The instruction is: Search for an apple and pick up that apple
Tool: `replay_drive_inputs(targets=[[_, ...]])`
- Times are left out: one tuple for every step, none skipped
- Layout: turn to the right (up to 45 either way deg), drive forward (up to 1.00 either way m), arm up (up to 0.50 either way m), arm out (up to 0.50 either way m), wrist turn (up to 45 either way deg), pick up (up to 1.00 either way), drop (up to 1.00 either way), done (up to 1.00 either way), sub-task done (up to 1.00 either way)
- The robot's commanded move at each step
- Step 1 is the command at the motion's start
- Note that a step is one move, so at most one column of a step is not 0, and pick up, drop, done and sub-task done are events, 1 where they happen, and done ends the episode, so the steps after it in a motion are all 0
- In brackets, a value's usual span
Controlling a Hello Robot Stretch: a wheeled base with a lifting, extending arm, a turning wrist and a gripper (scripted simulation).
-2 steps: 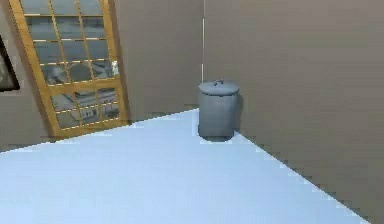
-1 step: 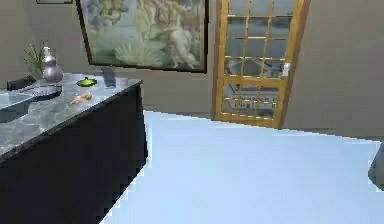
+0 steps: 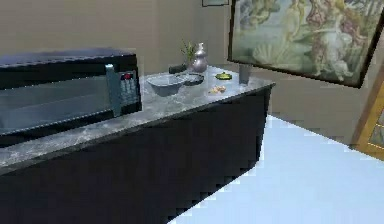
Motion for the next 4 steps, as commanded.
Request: replay_drive_inputs(targets=[[0.0,0.1,0.0,0.0,0.0,0.0,0.0,0.0,0.0],[-45.0,0.0,0.0,0.0,0.0,0.0,0.0,0.0,0.0],[-9.0,0.0,0.0,0.0,0.0,0.0,0.0,0.0,0.0],[0.0,0.15,0.0,0.0,0.0,0.0,0.0,0.0,0.0]])
